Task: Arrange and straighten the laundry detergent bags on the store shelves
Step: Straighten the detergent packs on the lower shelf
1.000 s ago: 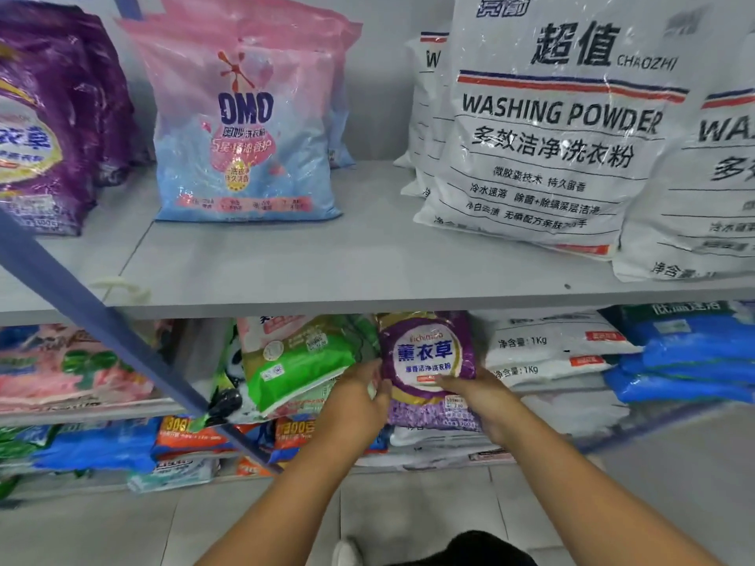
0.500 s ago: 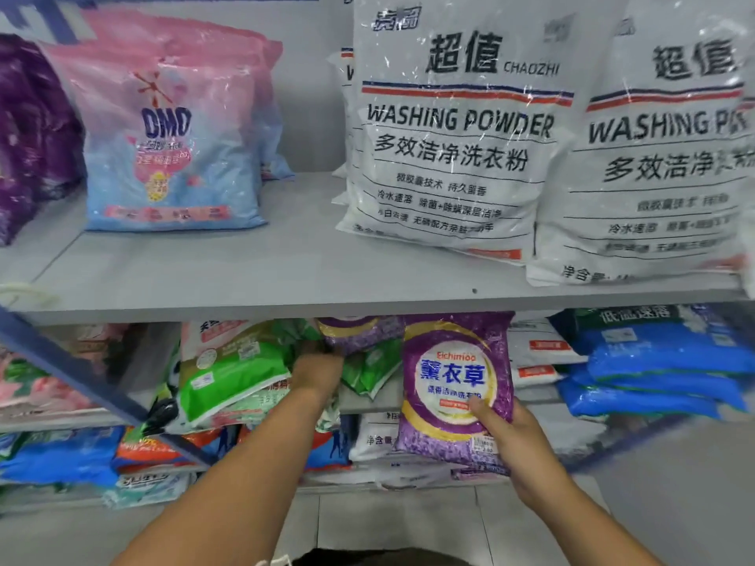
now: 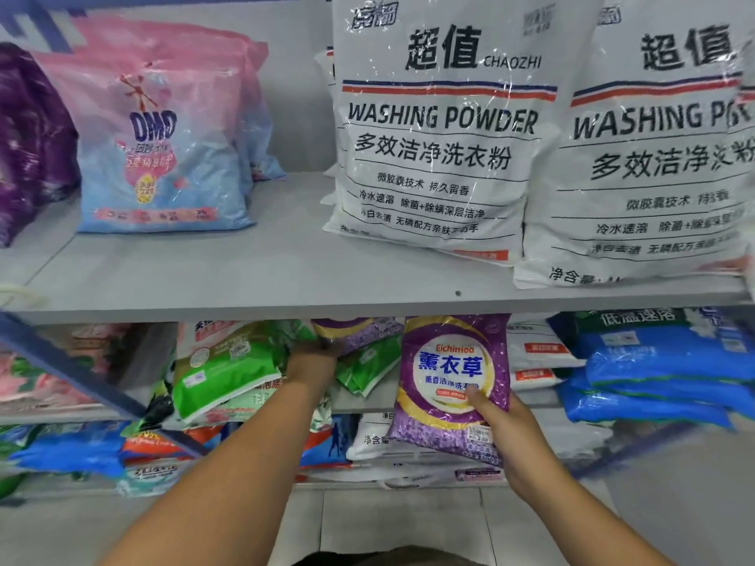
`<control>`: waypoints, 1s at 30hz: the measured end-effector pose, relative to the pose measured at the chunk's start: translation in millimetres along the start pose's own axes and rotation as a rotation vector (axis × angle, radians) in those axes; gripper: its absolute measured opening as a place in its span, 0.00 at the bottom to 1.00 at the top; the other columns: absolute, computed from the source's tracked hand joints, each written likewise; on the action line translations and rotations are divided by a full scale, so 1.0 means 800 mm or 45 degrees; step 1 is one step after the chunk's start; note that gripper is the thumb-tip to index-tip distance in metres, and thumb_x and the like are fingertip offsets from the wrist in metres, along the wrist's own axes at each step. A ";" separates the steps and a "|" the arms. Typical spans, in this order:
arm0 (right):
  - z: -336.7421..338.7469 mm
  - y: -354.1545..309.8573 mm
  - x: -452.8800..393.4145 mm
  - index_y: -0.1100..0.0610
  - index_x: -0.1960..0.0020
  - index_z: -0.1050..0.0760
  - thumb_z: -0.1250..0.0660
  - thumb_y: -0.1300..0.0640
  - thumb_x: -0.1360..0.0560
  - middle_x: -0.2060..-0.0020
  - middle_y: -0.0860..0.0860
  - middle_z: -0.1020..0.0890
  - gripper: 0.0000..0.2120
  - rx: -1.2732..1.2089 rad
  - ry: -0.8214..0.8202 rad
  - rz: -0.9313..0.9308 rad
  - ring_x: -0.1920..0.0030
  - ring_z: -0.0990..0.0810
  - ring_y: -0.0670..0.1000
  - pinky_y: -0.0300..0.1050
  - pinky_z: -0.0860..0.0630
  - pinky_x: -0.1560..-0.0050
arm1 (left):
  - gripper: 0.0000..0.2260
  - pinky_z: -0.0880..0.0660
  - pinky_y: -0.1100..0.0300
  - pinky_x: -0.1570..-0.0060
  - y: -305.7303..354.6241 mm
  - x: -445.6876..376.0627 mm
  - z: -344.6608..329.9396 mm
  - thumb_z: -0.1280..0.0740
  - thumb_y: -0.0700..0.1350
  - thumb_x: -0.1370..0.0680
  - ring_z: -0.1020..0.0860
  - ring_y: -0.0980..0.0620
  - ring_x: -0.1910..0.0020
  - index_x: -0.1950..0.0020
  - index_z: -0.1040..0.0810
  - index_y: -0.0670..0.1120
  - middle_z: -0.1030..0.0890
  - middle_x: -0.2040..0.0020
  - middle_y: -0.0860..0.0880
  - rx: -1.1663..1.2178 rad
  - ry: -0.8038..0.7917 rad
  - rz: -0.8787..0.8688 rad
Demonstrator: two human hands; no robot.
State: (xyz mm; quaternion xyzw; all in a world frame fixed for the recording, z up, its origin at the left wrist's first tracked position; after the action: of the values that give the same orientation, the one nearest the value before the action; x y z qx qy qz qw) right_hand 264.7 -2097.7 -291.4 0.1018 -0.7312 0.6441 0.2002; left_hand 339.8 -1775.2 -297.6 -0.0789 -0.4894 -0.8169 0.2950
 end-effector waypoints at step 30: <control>-0.060 -0.020 0.016 0.56 0.40 0.20 0.29 0.55 0.24 0.50 0.55 0.13 0.14 -0.016 -0.027 -0.162 0.48 0.14 0.55 0.56 0.23 0.37 | 0.50 0.28 0.42 0.31 -0.088 0.027 -0.059 0.16 0.65 0.50 0.20 0.44 0.37 0.32 0.25 0.48 0.17 0.38 0.47 0.734 -0.542 0.350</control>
State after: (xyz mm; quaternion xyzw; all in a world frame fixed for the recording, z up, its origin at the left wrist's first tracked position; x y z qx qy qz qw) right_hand 267.3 -2051.4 -266.8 0.1536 -0.7294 0.6243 0.2336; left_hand 290.7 -1799.4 -365.8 -0.2253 -0.7343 -0.5638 0.3035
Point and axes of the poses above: each hand's wrist, its own x-axis away from the middle knuckle, its own z-axis out of the back of the hand, y = z × x, the point moved 10 cm from there along -x, towards the middle knuckle
